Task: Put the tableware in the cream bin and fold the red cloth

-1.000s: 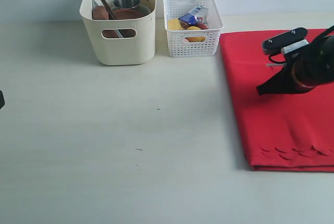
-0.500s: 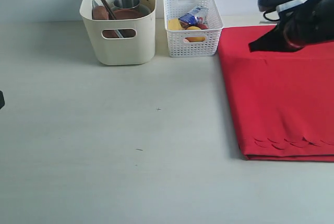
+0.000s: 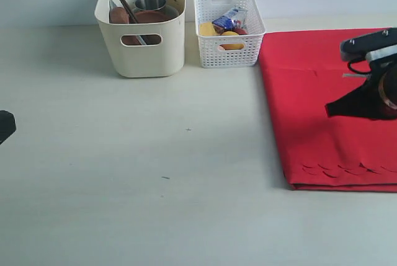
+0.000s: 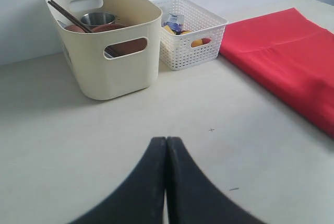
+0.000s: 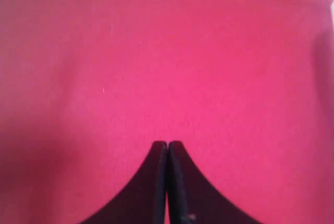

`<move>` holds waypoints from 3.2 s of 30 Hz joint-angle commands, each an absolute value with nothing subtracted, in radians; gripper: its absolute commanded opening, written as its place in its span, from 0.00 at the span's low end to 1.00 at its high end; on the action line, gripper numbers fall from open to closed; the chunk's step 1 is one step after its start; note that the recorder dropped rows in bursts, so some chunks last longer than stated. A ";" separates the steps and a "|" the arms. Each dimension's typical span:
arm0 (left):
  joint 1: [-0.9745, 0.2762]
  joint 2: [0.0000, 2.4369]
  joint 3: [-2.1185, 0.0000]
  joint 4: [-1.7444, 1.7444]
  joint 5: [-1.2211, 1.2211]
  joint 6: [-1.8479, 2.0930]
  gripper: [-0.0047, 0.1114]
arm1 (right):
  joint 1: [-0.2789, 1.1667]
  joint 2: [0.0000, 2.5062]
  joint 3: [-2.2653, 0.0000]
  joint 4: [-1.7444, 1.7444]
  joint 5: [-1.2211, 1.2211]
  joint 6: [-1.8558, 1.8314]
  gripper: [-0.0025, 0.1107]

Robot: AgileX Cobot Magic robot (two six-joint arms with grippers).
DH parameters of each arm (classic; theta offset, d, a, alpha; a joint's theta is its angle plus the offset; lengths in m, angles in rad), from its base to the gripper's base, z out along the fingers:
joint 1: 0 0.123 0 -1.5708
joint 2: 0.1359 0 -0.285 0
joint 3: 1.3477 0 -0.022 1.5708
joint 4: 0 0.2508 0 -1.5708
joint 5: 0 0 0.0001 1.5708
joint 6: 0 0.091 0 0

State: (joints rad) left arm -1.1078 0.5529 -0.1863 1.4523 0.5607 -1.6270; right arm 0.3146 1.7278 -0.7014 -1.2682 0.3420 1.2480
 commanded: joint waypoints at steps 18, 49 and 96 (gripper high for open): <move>-1.104 0.547 -0.184 1.458 0.559 -1.604 0.05 | 0.290 2.082 -0.991 -1.528 0.205 1.413 0.02; -1.104 0.547 -0.155 1.472 0.637 -1.632 0.05 | 0.288 1.500 -0.944 -1.139 0.348 1.146 0.02; 0.121 0.077 0.000 0.442 -0.159 -0.664 0.05 | 0.291 1.144 -0.785 -1.098 0.304 1.239 0.02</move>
